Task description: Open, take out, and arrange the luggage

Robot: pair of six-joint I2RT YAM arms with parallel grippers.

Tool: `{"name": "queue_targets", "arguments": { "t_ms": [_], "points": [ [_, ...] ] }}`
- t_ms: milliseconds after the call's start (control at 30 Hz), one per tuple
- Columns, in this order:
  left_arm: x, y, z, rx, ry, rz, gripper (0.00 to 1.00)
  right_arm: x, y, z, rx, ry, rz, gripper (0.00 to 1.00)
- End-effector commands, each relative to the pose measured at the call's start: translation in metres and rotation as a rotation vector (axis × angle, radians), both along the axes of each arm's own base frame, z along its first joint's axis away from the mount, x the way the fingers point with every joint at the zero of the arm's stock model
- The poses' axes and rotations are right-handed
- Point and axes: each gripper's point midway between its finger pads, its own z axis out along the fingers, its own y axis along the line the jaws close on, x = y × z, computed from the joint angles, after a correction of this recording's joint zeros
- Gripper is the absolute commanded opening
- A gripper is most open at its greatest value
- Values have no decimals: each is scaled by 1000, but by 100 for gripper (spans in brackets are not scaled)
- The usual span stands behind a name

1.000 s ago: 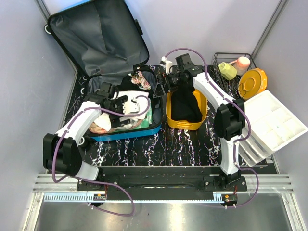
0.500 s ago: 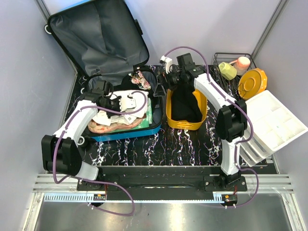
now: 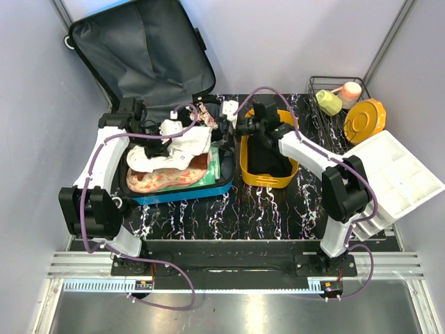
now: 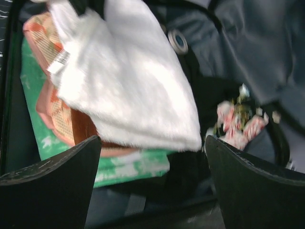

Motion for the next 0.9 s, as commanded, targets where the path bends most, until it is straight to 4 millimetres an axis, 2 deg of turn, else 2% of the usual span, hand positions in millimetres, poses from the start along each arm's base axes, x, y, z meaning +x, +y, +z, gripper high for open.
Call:
{"name": "queue_targets", "arguments": {
  "t_ms": [0, 133, 233, 367, 567, 633, 733, 767, 833, 867],
  "points": [
    [1, -10, 25, -94, -17, -70, 0, -25, 39, 40, 71, -361, 190, 100],
    [1, -8, 26, -91, -10, -89, 0, -42, 58, 26, 51, -479, 288, 100],
    [1, -7, 27, -101, -5, -87, 0, -41, 65, 13, 24, -544, 311, 100],
    [0, -6, 27, -103, -5, -93, 0, -40, 67, 2, 0, -587, 343, 100],
    [0, -8, 28, -109, 9, -111, 0, -54, 66, -12, -7, -640, 440, 100],
    [-1, -7, 28, -104, 6, -121, 0, -50, 71, -20, -27, -660, 434, 100],
    [-5, -9, 29, -112, 10, -134, 0, -34, 83, -17, -21, -702, 389, 99],
    [-8, -10, 28, -116, 23, -138, 0, -25, 88, -23, -39, -712, 359, 98],
    [-10, -10, 26, -117, 30, -143, 0, -21, 97, -16, -33, -725, 350, 94],
    [-12, -10, 25, -117, 34, -145, 0, -17, 101, -22, -38, -722, 345, 88]
  ]
}}
